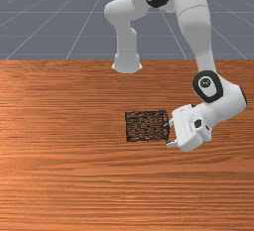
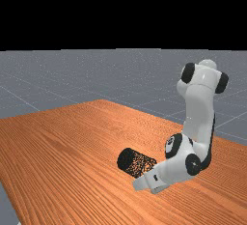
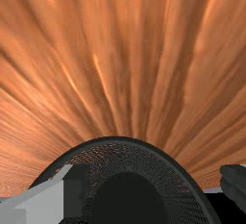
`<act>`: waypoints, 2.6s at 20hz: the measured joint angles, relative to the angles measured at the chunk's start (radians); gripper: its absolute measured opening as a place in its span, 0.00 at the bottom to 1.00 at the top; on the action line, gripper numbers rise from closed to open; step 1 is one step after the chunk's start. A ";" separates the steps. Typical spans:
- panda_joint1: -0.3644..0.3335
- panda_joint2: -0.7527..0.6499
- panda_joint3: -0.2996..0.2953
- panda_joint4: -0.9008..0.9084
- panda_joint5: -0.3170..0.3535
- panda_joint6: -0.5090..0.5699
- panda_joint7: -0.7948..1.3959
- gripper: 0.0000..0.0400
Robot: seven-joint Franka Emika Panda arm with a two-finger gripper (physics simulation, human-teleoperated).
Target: Rotate the holder till the hole upward
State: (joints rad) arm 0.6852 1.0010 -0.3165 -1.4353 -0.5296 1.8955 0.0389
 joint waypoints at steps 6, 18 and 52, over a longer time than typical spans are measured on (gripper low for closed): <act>-0.017 -0.029 -0.022 -0.067 -0.025 0.054 0.008 1.00; -0.031 -0.157 -0.036 -0.140 -0.029 0.079 -0.024 0.10; -0.358 -0.596 0.121 -0.427 0.566 0.367 -0.661 0.97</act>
